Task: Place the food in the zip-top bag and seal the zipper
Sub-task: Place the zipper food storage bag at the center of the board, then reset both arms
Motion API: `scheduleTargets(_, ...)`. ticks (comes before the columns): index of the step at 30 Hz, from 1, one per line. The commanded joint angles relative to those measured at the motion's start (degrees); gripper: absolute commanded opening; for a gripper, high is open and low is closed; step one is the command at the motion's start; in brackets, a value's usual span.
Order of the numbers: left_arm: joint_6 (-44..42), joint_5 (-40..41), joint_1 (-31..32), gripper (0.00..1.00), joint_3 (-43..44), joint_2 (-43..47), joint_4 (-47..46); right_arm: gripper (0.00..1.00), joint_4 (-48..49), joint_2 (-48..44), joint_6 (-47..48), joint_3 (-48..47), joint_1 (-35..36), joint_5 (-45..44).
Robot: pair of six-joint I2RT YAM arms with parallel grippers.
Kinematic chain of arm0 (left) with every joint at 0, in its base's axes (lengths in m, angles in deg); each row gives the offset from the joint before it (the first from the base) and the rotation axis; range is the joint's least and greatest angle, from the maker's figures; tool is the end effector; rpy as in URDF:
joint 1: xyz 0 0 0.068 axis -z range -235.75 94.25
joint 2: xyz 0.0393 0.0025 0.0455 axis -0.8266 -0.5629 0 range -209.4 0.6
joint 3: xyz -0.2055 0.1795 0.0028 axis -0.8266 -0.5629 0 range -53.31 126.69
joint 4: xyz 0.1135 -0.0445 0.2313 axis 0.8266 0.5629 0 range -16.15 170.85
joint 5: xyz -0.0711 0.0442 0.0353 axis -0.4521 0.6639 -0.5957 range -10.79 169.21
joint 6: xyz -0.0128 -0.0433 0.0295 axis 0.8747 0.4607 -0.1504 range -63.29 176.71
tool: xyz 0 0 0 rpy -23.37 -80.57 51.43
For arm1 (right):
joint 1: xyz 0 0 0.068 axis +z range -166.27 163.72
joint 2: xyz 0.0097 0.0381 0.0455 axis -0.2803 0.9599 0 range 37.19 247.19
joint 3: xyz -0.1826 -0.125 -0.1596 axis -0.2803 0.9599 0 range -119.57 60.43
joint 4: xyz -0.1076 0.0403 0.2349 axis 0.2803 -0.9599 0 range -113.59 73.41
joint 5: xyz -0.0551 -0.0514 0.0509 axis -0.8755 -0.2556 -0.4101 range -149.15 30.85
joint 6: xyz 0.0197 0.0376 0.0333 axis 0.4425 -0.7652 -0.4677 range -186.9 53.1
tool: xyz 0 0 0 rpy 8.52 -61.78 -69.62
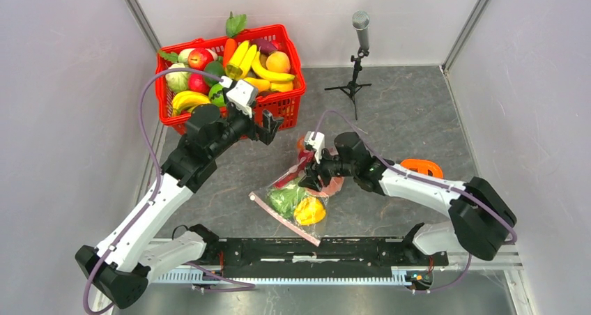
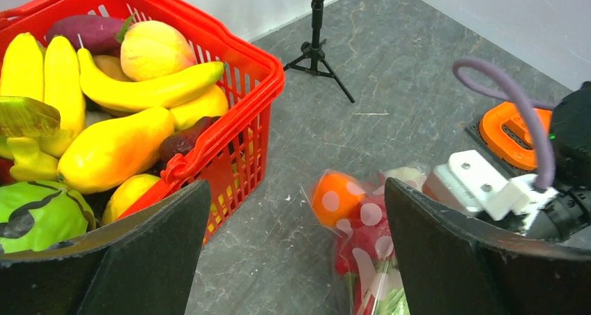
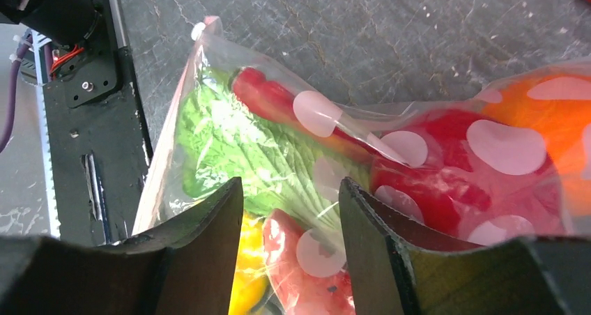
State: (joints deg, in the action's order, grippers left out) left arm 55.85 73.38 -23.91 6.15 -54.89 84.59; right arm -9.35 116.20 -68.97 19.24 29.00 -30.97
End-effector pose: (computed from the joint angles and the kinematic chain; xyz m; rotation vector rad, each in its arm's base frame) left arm 0.1844 -0.1188 0.3950 0.5558 1.6196 -0.4896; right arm 0.1927 0.2184 0.2162 -1.0914 1.9086 0.9991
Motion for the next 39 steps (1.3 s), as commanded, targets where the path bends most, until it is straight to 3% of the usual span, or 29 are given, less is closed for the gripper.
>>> scheduleTargets(1, 2.6, 3.3, -0.5, 1.00, -0.4, 0.1, -1.5, 0.59, 6.7, -6.8, 1.6, 1.4, 0.1, 3.9)
scheduleTargets(6, 4.4, 5.6, -0.5, 1.00, -1.8, -0.3, -4.2, 0.63, 12.7, -16.1, 3.7, 6.3, 0.1, -1.7)
scheduleTargets(11, 6.3, 7.3, -0.8, 1.00, -2.1, -1.4, -5.4, 0.70, 12.1, -23.0, 6.7, 10.8, 0.1, -26.9)
scheduleTargets(14, 7.2, 6.7, -0.8, 1.00, -3.0, -1.4, -6.6, 0.81, 12.9, -25.5, 3.9, 13.0, -0.4, -43.2)
scheduleTargets(17, 7.9, 7.1, -1.1, 1.00, -2.8, -1.9, -6.4, 0.87, 11.5, -27.1, 0.5, 13.6, -2.8, -51.3)
scheduleTargets(22, 8.6, 6.9, -2.7, 1.00, -2.5, -2.7, -6.5, 0.90, 9.3, -29.6, -5.4, 15.1, -11.1, -51.1)
scheduleTargets(32, 17.6, 2.9, -13.3, 1.00, -2.3, -2.4, -4.1, 0.93, 3.9, -33.1, -5.5, 14.8, -22.1, -46.2)
scheduleTargets(35, 21.3, 2.7, -17.2, 1.00, -2.3, -2.0, -2.9, 0.93, 3.0, -34.3, -6.1, 14.8, -27.4, -42.5)
scheduleTargets(39, 24.8, 5.5, -17.6, 1.00, -2.4, -1.6, -2.0, 0.93, 2.7, -35.2, -7.9, 15.0, -35.5, -36.4)
